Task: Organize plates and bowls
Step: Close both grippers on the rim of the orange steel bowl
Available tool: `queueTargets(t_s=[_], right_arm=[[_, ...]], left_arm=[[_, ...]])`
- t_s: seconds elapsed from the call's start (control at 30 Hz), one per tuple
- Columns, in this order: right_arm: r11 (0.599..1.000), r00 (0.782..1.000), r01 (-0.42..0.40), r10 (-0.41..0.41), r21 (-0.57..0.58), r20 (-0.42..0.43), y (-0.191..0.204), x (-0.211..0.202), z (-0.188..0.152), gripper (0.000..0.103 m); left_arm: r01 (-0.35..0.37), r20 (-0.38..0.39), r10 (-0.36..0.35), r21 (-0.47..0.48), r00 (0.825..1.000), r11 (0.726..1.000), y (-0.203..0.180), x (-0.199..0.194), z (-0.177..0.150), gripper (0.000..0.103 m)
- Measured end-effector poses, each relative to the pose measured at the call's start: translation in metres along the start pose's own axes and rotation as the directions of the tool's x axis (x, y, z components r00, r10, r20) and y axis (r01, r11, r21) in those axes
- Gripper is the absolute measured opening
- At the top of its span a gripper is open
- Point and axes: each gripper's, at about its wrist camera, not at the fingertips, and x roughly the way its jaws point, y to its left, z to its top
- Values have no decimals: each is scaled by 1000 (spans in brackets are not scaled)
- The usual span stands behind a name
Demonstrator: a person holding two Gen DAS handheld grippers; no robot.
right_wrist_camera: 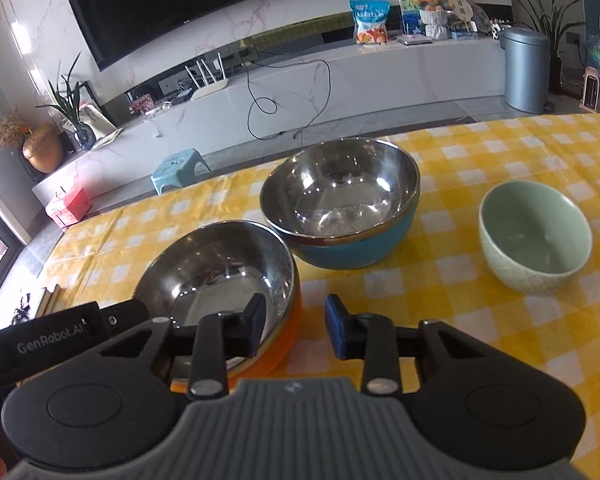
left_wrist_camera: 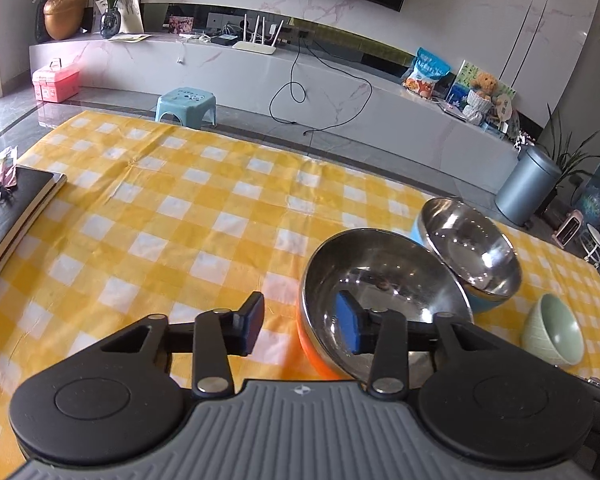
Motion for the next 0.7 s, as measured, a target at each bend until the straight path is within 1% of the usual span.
queueTargets(t_s=[0.03,0.1,0.2,0.3,0.37,0.4,0.43,0.6,0.7], right_arm=[[1000,1000,2,-2,2,-5,0,4,0,29],[1000,1000,3,-2,9,-14,-1,10,0,28],[1000,1000,3,-2,12,-24,1,17,-1,26],[1000,1000,-1,1,13,-28,2,21,-2,22],[1000,1000,-3,3,12,-28,3,21,-2,18],[1000,1000,-1,1,12,-28,4,21,-2,17],[1000,1000,3,-2,13,-28,5,21,-2,17],[1000,999,19,-18,10,-30,7,19,-3,14],[1000,999,18,-17,11,-28,8,14,-3,13]], left_arm=[[-1,-1,1,2,1000,1000,0,4,1,40],[-1,-7,1,1,1000,1000,1,10,1,37],[1,-18,-1,4,1000,1000,1,16,0,28],[7,-18,-7,2,1000,1000,1,19,0,22],[14,-20,-14,4,1000,1000,0,19,0,16],[19,-22,-19,6,1000,1000,0,19,0,14],[27,-24,-27,7,999,1000,-1,19,0,10],[15,-24,-15,7,1000,1000,-4,15,1,9],[13,-10,-13,11,1000,1000,-5,7,1,8]])
